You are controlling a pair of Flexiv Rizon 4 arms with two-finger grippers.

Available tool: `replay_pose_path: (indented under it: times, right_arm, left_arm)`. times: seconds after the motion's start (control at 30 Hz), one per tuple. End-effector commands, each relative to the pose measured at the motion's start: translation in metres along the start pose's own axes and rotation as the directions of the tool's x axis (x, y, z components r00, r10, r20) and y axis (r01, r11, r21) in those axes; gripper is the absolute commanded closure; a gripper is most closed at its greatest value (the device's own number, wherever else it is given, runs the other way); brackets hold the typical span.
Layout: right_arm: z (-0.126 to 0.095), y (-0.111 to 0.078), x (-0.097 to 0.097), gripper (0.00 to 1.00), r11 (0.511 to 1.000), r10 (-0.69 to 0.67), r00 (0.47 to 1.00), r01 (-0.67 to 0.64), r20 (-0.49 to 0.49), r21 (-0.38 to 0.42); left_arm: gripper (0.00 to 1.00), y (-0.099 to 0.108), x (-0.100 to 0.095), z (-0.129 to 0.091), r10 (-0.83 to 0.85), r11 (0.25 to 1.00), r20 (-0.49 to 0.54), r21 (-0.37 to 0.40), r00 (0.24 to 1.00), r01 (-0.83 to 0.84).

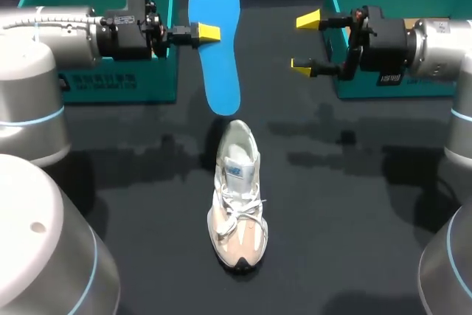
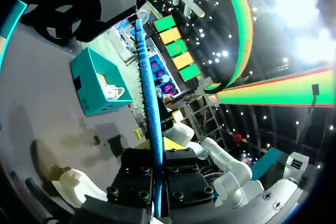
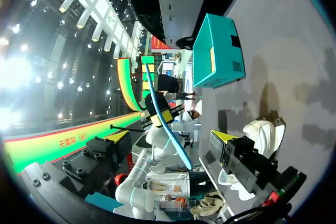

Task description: Take the shoe out of the shoebox, open the shoe tongue, remove and reinsert the insole, then place the shoe into the shoebox

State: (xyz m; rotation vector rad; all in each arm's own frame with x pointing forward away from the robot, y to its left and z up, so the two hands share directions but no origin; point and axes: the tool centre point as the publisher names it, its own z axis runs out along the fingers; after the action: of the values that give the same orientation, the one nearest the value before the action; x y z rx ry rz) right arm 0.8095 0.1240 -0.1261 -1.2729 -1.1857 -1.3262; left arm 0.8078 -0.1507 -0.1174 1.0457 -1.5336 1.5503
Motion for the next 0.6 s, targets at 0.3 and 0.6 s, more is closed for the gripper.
replay_pose_path:
  times: [0.3, 0.6]
  right_arm:
    - [0.001, -0.001, 0.000, 0.00, 1.000, 0.001, 1.000, -0.001, 0.002, -0.001]
    - [0.001, -0.001, 0.000, 0.00, 1.000, 0.001, 1.000, -0.001, 0.002, -0.001]
  left_arm:
    - [1.00, 0.010, -0.001, 0.009, -0.274, 0.958, -0.077, 0.062, 0.959, 0.279]
    - [1.00, 0.020, -0.012, 0.014, -0.367, 0.924, -0.054, 0.090, 0.929, 0.371]
